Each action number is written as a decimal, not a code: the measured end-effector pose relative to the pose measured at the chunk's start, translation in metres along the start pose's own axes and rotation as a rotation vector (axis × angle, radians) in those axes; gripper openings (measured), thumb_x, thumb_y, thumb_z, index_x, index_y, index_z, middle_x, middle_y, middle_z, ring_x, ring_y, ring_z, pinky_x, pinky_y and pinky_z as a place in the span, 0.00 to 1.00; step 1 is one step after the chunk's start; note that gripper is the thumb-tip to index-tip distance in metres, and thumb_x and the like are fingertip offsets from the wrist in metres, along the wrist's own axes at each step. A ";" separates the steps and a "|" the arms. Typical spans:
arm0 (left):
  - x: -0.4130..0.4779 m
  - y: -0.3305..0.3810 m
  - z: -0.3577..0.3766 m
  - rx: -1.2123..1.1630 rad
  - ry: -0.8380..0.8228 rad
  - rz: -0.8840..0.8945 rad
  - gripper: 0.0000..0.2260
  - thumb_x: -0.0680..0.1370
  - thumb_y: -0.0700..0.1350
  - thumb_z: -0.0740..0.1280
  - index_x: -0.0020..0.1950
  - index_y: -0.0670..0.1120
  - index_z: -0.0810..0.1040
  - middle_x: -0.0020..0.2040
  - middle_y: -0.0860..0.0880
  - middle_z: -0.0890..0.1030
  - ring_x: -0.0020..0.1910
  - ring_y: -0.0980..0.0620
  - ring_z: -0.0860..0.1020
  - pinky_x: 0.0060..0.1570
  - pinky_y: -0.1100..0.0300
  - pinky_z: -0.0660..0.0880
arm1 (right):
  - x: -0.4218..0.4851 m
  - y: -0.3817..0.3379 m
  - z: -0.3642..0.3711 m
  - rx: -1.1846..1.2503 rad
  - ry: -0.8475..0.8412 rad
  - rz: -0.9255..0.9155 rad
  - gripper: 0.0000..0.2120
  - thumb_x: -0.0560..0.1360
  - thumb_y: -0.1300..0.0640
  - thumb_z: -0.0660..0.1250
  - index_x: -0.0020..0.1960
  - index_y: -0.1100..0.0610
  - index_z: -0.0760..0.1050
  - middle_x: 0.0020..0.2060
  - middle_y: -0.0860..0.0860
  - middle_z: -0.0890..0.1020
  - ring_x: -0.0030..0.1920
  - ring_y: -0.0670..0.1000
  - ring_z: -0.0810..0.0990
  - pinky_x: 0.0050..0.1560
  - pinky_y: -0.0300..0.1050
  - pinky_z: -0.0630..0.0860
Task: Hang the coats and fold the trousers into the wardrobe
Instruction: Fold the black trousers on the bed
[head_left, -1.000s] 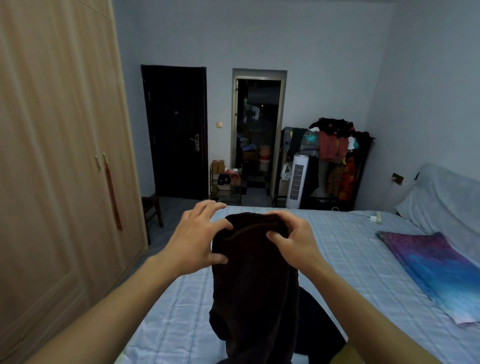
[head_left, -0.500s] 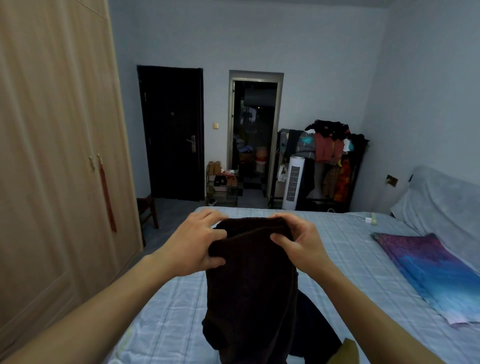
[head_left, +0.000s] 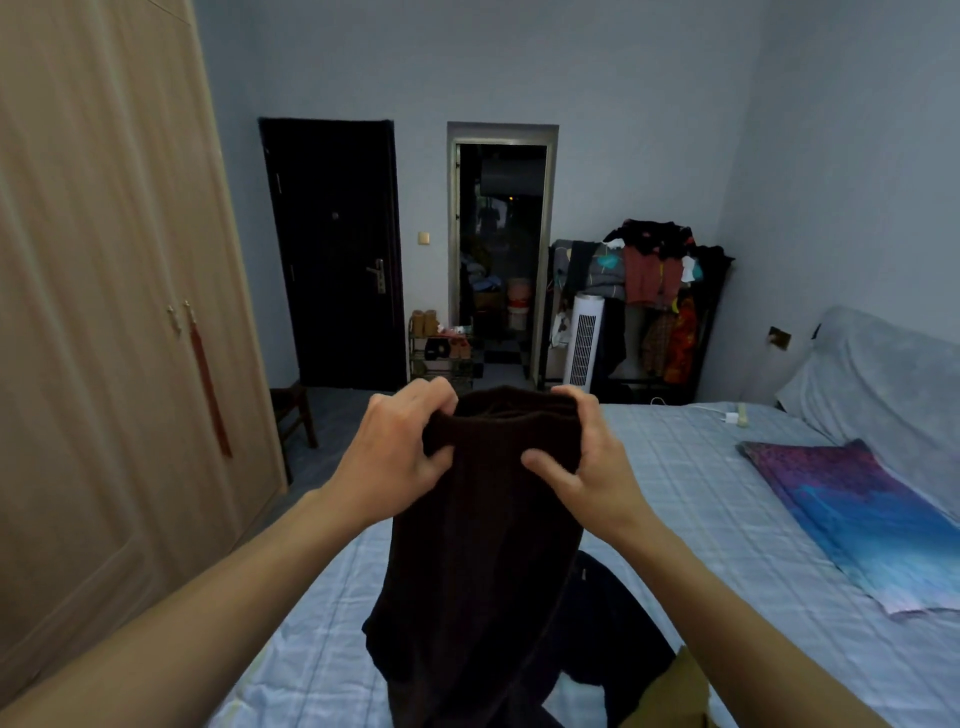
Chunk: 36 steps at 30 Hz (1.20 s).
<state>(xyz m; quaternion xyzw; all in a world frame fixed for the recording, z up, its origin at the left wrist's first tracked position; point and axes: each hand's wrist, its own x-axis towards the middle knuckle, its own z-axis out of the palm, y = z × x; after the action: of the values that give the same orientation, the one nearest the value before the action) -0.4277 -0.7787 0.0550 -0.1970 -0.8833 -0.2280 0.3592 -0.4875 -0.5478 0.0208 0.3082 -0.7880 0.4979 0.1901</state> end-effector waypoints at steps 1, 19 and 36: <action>0.001 0.002 0.000 -0.035 0.001 -0.017 0.18 0.70 0.38 0.75 0.47 0.54 0.68 0.40 0.57 0.74 0.36 0.55 0.76 0.40 0.62 0.70 | -0.003 0.001 -0.001 -0.014 -0.020 0.021 0.35 0.70 0.58 0.77 0.70 0.47 0.63 0.57 0.44 0.77 0.57 0.42 0.78 0.56 0.39 0.77; -0.004 0.075 -0.082 0.081 0.233 -0.054 0.18 0.70 0.35 0.77 0.55 0.47 0.77 0.50 0.53 0.78 0.50 0.57 0.78 0.50 0.62 0.75 | 0.015 -0.077 -0.034 0.095 0.065 -0.315 0.26 0.70 0.60 0.77 0.63 0.47 0.70 0.52 0.43 0.78 0.54 0.40 0.78 0.56 0.33 0.75; -0.049 0.140 -0.274 0.356 0.568 0.308 0.11 0.74 0.37 0.70 0.56 0.43 0.77 0.52 0.47 0.77 0.51 0.50 0.75 0.49 0.43 0.73 | -0.020 -0.304 -0.039 -0.180 0.421 -0.703 0.22 0.71 0.58 0.77 0.61 0.62 0.75 0.52 0.51 0.73 0.52 0.42 0.70 0.56 0.29 0.67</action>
<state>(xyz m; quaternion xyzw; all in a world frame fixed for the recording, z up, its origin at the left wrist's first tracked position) -0.1746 -0.8219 0.2310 -0.1912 -0.7341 -0.0597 0.6488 -0.2676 -0.6023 0.2279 0.4320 -0.6192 0.3840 0.5315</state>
